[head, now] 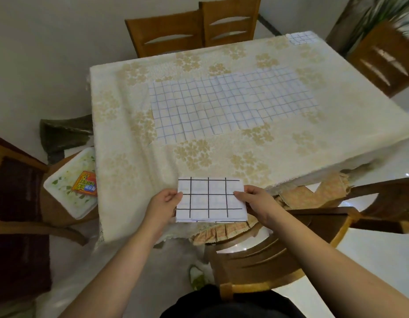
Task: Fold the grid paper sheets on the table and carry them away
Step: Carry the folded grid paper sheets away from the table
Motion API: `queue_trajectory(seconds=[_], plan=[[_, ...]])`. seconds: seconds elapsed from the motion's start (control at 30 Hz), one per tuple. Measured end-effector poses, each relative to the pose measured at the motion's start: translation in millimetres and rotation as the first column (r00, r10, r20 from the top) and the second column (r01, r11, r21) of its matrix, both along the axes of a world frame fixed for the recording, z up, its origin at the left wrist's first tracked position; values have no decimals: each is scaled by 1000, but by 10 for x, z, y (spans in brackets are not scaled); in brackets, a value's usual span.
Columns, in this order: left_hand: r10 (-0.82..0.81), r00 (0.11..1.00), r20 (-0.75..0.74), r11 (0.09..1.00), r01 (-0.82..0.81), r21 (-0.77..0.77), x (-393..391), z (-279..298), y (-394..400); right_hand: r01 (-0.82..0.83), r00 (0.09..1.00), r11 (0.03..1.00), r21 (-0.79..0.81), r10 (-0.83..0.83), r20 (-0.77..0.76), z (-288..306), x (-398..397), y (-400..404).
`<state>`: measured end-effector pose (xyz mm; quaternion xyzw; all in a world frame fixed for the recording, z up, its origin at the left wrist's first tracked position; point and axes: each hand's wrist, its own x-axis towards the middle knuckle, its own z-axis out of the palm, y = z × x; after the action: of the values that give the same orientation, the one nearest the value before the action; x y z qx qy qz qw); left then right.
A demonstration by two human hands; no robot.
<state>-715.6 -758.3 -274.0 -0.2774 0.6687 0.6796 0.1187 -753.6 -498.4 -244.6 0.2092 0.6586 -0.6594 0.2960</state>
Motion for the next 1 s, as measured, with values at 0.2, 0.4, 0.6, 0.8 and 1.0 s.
queue_trajectory(seconds=[0.2, 0.4, 0.6, 0.8, 1.0], plan=[[-192, 981, -38, 981, 191, -44, -42, 219, 545, 120, 989, 991, 67, -113, -97, 250, 375, 568], [-362, 930, -65, 932, 359, -51, 93, 484, 1271, 311, 940, 938, 154, -279, -198, 406, 950, 1263], [-509, 858, -64, 860, 505, -72, 495, 697, 2185, 502, 847, 863, 51, -479, -229, 571, 1775, 2020], [-661, 747, -69, 750, 656, -83, 987, 748, 3108, 671, 723, 741, 0, -655, -221, 554, 2720, 2723], [-808, 587, -61, 589, 798, -123, 1384, 767, 3852, 798, 589, 602, -7, -783, -199, 491, 3507, 3255]])
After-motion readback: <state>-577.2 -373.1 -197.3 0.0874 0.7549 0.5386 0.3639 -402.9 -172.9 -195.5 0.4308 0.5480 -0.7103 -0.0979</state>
